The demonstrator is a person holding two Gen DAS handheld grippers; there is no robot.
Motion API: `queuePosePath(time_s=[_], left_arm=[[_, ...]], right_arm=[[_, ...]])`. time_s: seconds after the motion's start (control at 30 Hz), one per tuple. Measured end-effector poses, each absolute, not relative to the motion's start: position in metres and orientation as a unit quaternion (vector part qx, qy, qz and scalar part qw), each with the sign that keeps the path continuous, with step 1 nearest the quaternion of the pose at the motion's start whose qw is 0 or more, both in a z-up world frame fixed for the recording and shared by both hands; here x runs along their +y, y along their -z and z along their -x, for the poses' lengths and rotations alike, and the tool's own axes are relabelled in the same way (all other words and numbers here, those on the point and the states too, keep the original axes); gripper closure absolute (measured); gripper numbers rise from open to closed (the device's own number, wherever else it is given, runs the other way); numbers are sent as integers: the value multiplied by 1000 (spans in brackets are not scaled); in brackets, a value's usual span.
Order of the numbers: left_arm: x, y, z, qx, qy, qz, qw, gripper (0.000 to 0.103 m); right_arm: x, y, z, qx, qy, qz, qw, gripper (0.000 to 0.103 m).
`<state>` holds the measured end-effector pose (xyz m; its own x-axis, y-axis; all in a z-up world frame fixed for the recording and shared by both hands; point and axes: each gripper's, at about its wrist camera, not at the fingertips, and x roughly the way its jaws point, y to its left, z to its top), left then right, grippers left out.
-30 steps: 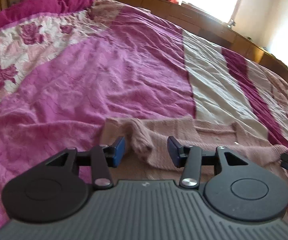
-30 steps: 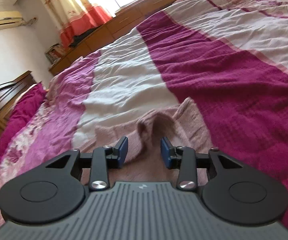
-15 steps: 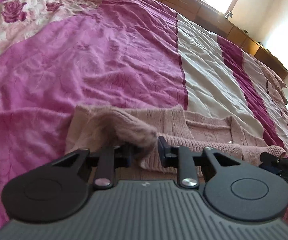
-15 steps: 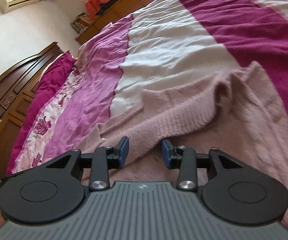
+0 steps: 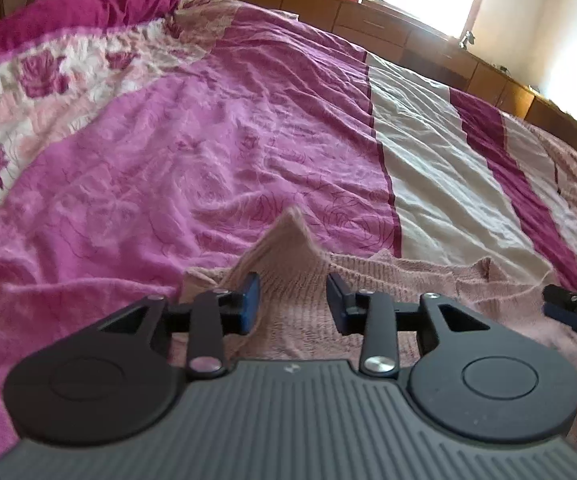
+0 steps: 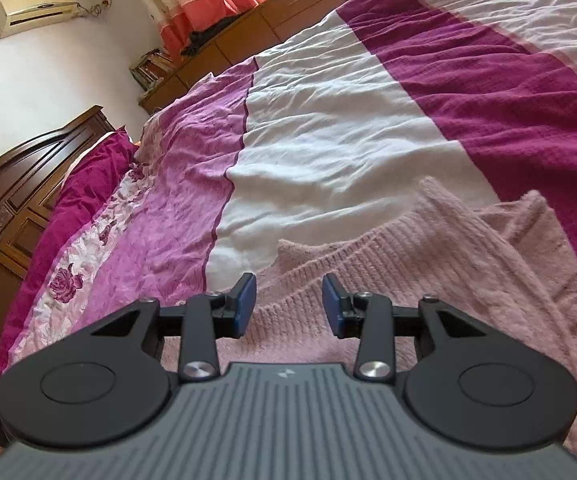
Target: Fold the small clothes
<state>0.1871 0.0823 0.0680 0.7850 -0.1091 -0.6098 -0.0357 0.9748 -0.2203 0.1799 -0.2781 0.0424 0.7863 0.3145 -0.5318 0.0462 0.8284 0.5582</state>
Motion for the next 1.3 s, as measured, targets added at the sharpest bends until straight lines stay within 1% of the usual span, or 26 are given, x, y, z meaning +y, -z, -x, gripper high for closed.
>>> queuePosePath(time_s=[0.07,0.3,0.5,0.7,0.93,1.3], left_arm=[[82,-69,-183,323,18,97,941,59],[80,-61,-180,328,43,73,941,58],[83,-47,-185,333,80,116,932,60],[80,-47,-182,319,117,119,933,60],[97,-33,-193,323,20,93,942,59],[104,-39,-181,331,25,107,937,58]], right_arm=[[-282,-42,-171,320,-72,-276,904,59],[-294,-43,-133,308,-49,-234,921,59],[-306,-33,-117,311,-29,-230,922,59],[-305,-21,-117,311,-26,-223,924,59],[-303,-15,-120,307,-21,-225,924,59],[-300,-27,-108,310,-14,-230,922,58]])
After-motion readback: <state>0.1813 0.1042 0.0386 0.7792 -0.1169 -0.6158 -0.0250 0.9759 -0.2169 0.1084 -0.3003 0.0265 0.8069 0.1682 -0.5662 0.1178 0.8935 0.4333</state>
